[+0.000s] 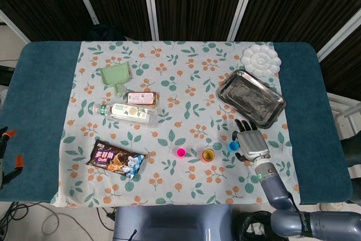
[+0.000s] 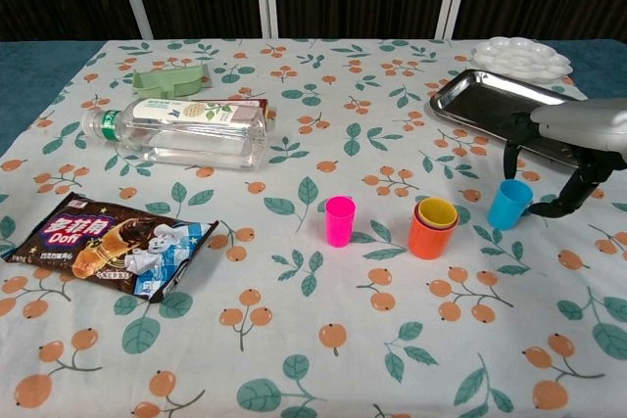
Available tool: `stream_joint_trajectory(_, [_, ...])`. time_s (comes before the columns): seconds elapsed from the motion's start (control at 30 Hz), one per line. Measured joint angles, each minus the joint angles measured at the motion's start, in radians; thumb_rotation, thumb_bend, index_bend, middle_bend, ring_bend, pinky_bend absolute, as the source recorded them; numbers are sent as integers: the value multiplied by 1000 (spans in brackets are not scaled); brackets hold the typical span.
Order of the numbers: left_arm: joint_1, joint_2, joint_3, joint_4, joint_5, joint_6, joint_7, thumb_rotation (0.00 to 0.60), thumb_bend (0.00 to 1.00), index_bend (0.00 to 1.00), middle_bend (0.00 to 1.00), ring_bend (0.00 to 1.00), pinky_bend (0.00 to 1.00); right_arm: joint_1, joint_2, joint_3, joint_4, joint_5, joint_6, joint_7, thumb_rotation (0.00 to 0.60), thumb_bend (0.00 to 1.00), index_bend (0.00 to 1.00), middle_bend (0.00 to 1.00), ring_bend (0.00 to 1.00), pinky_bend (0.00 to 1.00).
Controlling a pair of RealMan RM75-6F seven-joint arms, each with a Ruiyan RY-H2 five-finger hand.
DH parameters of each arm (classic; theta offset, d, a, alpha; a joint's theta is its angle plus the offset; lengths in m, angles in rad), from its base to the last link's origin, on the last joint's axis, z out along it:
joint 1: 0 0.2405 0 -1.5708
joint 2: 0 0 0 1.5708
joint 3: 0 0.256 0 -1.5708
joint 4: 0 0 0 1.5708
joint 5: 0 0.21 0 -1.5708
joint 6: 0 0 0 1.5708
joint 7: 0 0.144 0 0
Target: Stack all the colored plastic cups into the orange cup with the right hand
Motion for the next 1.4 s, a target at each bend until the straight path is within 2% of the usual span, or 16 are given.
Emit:
stream_joint_trajectory(1.03, [-1,-1,1,3,7,0,-6,600,467,180,67,0,9,-21,-29,40,28,-9,-16,0,600,383,494,0,16,87])
stream_joint_trajectory(1.27, [-1,-1,1,3,2,-2,-7,600,467,180,67,0,9,-23,14,64,-21,-14,-15,17,600,383,499,0,16,87])
stream_joint_trajectory(1.4, [-1,-2,1,1,3,-3,-5,600,467,180,67,0,9,-18,88,80,-98,-12,-43,32,600,383,499,0,16,87])
